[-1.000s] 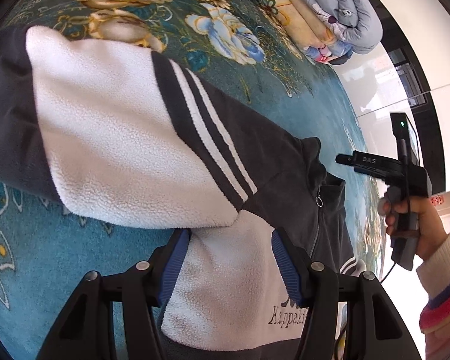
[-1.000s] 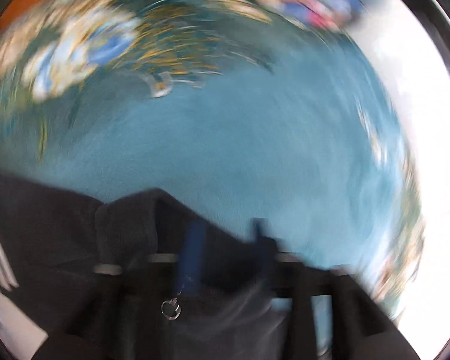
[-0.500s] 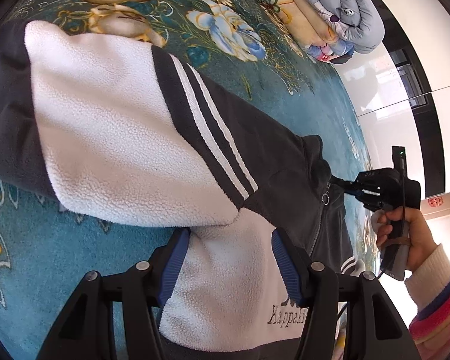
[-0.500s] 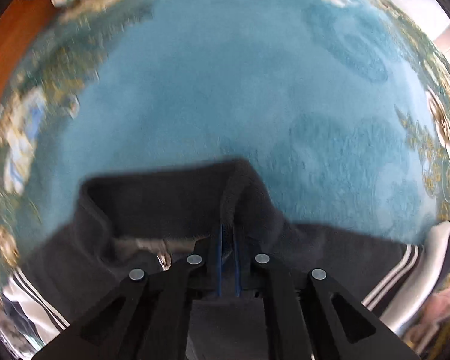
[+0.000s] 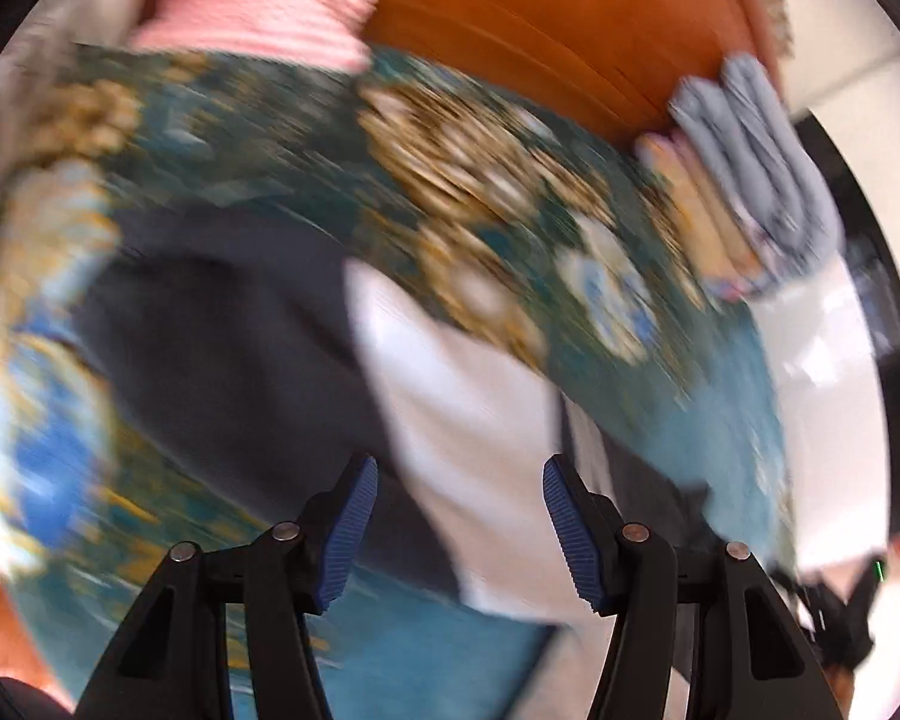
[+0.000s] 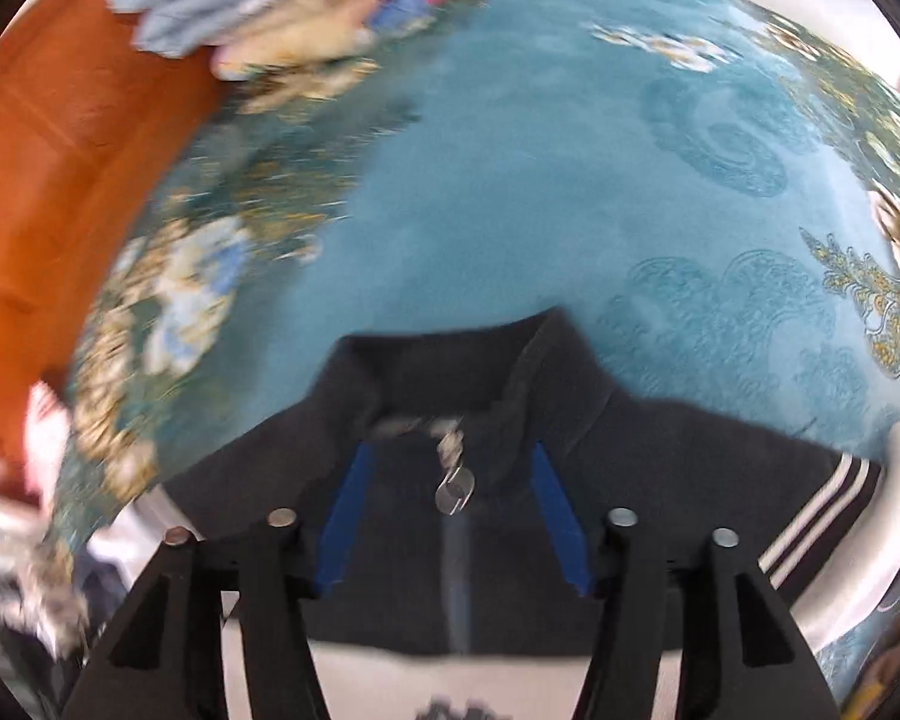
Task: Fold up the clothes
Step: 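Grasp a sleeve cuff with the left gripper and lift it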
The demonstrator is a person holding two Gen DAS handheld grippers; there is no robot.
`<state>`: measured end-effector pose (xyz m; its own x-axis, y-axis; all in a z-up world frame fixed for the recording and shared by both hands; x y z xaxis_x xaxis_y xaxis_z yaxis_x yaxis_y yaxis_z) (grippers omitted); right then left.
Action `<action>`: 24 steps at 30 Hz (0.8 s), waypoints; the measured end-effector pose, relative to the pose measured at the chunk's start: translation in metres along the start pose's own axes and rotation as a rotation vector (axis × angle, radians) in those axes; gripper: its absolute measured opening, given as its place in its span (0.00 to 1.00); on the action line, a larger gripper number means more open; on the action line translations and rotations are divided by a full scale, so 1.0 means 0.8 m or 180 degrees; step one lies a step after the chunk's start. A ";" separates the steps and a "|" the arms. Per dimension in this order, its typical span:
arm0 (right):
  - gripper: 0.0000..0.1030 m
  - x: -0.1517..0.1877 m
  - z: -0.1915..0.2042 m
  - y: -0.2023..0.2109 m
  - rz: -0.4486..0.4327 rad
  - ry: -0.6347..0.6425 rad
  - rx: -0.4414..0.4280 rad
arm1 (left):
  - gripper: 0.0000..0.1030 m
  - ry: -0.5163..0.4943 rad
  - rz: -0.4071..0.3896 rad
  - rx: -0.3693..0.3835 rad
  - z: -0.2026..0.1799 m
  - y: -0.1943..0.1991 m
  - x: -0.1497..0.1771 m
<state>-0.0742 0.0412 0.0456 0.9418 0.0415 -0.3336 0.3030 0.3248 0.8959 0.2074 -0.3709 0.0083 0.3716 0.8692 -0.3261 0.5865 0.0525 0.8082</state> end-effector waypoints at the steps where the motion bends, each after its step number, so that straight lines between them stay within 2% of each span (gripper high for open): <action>1: 0.64 0.005 0.007 0.002 -0.0008 0.0059 -0.0061 | 0.60 0.0034 -0.0011 -0.0203 0.022 0.004 -0.011; 4: 0.72 0.030 0.016 0.023 -0.0012 0.0179 -0.0227 | 0.60 0.0141 0.0032 -0.0790 0.087 0.010 -0.032; 7: 0.78 0.059 0.025 0.037 -0.0030 0.0225 -0.0392 | 0.60 0.0299 0.0074 -0.0939 0.126 0.002 -0.031; 11: 0.86 0.087 0.036 0.047 0.0017 0.0259 -0.0510 | 0.60 0.0377 0.0146 -0.0890 0.140 -0.021 -0.033; 15: 0.86 0.108 0.038 0.061 0.0044 0.0258 -0.0590 | 0.56 0.0341 0.0047 -0.0720 0.133 -0.035 -0.048; 16: 0.86 0.113 0.039 0.064 0.0051 0.0258 -0.0610 | 0.37 0.0357 0.0054 -0.0692 0.133 -0.037 -0.049; 18: 0.86 0.121 0.032 0.081 -0.0004 0.0208 -0.0661 | 0.13 0.0365 0.0070 -0.0683 0.128 -0.039 -0.050; 21: 0.86 0.133 0.016 0.114 -0.0133 0.0116 -0.0734 | 0.11 0.0274 0.0035 -0.0747 0.111 -0.026 -0.053; 24: 0.86 0.151 -0.005 0.155 -0.0300 0.0020 -0.0798 | 0.10 -0.0013 -0.0149 -0.0668 0.055 0.004 -0.055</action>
<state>0.0762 0.0899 0.1151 0.9100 0.0057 -0.4146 0.3430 0.5515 0.7604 0.2248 -0.4309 0.0035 0.3507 0.8614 -0.3674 0.4405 0.1944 0.8764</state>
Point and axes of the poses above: each gripper's, at about its wrist camera, not at the fingertips, and y roughly against the way its jaws point, z to its left, x to its underside, the point moved 6 cm from there along -y, roughly the way its jaws point, and after that the axes turned 2 degrees about -x, right-handed, at the moved point
